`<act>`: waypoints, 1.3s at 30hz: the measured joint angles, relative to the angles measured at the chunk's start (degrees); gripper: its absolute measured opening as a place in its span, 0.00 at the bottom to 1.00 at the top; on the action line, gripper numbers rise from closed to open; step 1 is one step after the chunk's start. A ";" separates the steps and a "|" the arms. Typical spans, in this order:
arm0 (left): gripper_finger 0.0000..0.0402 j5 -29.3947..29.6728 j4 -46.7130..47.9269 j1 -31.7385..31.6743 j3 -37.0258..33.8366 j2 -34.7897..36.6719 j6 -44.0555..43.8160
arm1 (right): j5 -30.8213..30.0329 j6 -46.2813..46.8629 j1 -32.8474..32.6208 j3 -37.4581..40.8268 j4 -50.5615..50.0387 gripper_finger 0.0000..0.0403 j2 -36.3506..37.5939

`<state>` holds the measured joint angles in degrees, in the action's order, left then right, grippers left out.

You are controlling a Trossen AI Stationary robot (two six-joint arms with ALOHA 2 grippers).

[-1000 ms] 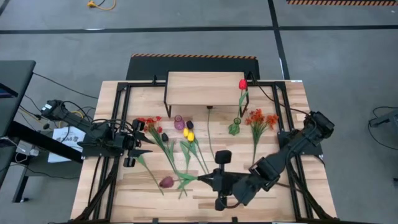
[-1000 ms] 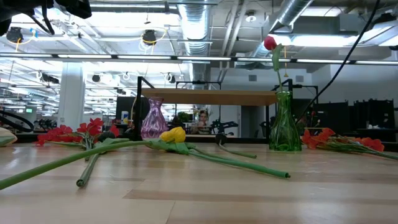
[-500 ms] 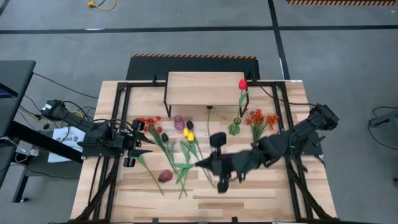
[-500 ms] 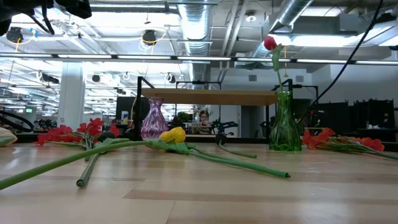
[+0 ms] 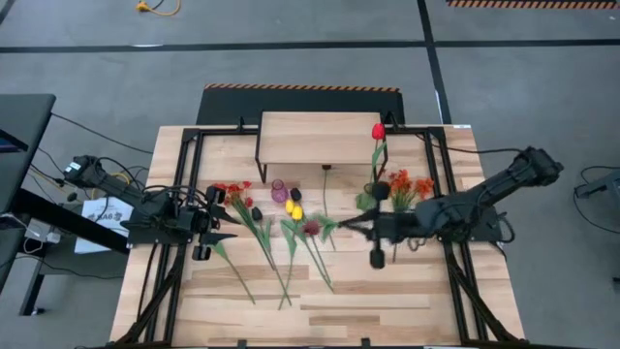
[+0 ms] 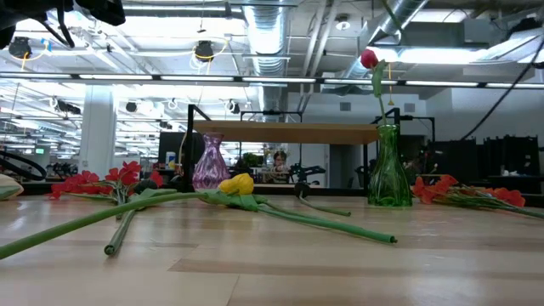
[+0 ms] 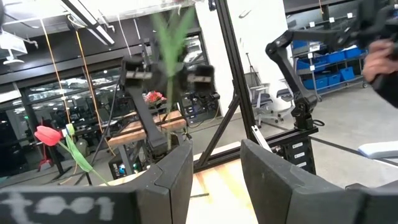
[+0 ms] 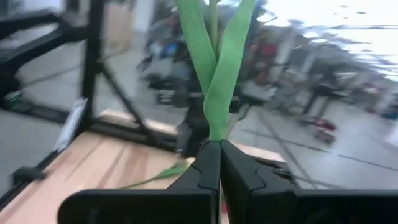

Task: Pick and place flowers into a vace then onto a shelf
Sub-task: Put the dark red tulip into the green vase

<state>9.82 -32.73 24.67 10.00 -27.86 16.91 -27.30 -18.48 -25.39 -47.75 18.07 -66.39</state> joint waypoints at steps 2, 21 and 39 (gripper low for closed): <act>0.31 0.00 -0.04 0.00 0.00 0.00 0.00 | -2.73 -0.03 0.15 6.69 6.94 0.00 3.98; 0.31 0.00 -0.16 0.00 0.00 0.00 1.38 | -8.84 -4.04 12.09 29.92 40.92 0.00 15.30; 0.31 0.02 -0.15 0.02 0.00 0.00 1.38 | -6.65 0.52 18.41 29.92 36.04 0.00 12.32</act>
<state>9.84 -32.88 24.68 10.00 -27.86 18.28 -33.95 -17.96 -6.98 -17.82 54.12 -54.07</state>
